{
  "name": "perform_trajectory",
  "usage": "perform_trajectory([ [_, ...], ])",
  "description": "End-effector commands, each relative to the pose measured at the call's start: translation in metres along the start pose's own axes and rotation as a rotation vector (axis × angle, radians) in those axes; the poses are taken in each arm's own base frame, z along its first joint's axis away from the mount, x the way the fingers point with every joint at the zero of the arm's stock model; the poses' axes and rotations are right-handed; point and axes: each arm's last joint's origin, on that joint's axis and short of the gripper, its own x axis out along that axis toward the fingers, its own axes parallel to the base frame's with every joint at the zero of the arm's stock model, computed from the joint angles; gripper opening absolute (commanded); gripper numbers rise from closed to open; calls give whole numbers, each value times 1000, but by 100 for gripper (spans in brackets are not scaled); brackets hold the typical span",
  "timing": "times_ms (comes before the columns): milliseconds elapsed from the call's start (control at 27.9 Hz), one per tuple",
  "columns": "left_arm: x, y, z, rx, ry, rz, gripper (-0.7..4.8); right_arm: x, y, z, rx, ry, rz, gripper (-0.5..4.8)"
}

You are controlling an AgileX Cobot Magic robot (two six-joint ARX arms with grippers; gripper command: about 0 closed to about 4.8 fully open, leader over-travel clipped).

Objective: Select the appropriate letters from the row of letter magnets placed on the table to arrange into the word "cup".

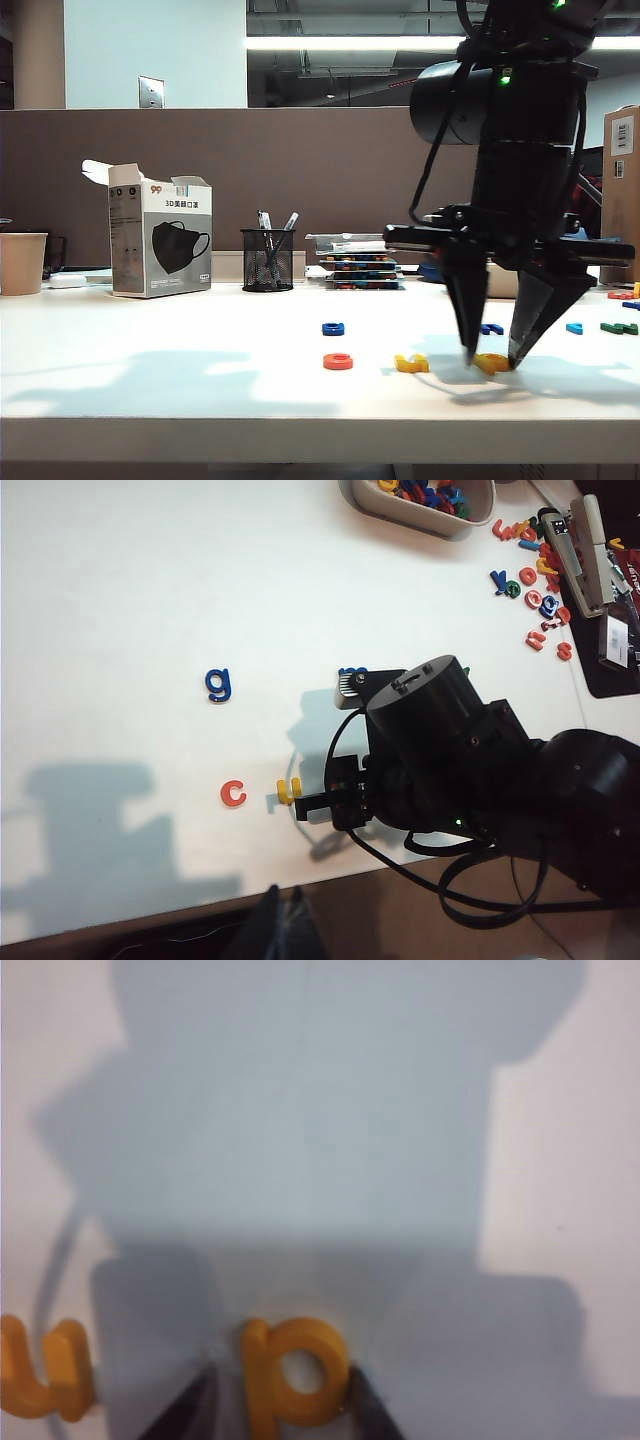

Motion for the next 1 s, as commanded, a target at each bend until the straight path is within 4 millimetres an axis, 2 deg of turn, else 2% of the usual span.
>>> perform_trajectory([
  [36, -2, 0, 1, 1, -13, -5, -5, 1, -1, -1, 4, 9, -6, 180],
  [215, -2, 0, 1, 1, -13, -5, -5, 1, -1, -1, 4, 9, -6, 185],
  [287, -2, 0, 1, 1, -13, -5, -5, 1, -1, -1, 4, 9, -6, 257],
  [359, -2, 0, 1, 1, -13, -5, -5, 1, -1, -1, 4, 9, -6, 297],
  [825, -2, 0, 1, 1, -13, -5, -5, 0, 0, -1, 4, 6, -2, 298],
  [1005, -2, 0, 1, 1, -13, -5, -5, -11, 3, 6, 2, 3, -1, 298],
])
